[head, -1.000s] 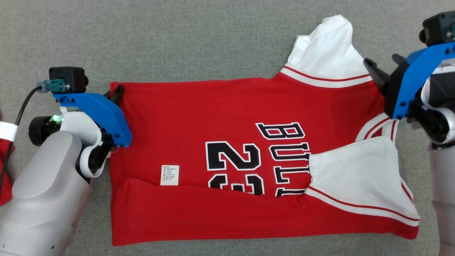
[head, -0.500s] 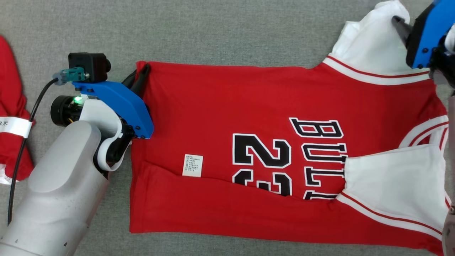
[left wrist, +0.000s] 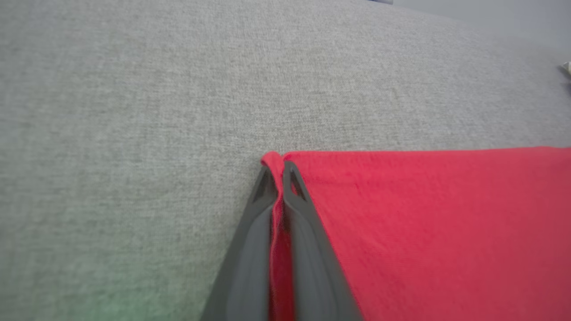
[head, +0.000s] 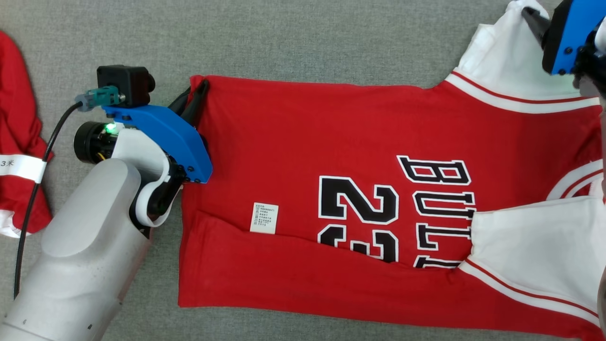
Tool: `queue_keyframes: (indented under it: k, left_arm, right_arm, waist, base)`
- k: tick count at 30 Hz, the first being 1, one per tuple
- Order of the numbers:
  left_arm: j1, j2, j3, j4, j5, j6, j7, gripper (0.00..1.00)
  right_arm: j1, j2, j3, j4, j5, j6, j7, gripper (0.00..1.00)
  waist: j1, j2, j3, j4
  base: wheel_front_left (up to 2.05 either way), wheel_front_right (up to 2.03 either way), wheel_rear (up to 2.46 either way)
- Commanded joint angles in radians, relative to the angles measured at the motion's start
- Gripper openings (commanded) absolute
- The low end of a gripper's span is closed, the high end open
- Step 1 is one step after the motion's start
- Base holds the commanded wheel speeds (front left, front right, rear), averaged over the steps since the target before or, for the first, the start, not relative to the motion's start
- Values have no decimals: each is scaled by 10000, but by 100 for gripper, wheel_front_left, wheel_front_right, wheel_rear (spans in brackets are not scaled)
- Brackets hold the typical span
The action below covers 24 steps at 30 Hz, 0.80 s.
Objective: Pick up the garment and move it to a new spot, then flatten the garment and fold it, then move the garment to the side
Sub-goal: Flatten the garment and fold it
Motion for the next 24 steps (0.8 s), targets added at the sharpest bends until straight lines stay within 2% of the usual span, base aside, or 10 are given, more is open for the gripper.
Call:
queue_keyframes:
  k: [1,9,11,12,17,24]
  left_arm:
    - [600,-70,-355,368,-19,47,403,0]
    - [569,-150,-416,344,-55,47,316,0]
    - [582,-163,-368,356,-111,32,268,0]
    - [576,-175,-340,364,-130,32,214,0]
    - [526,-146,-178,390,-70,97,-213,0]
    - [640,-7,37,307,50,-318,-1473,0]
  right_arm:
    - [-192,-65,-12,34,-24,2,-46,100]
    - [-331,-151,420,874,-85,3,987,100]
    - [-200,-158,574,996,-22,5,1234,44]
    - [-145,-168,674,977,52,5,1253,0]
    - [-68,-439,695,572,279,0,422,0]
    - [545,-662,1280,24,1226,2,-955,0]
  waist:
    - [0,0,51,41]
    - [0,0,213,285]
    - [0,0,203,294]
    - [0,0,193,294]
    - [0,0,79,236]
    - [0,0,-539,-67]
  base:
    - [0,0,0]
    - [0,0,0]
    - [0,0,0]
    - [0,0,0]
    - [0,0,0]
    - [0,0,0]
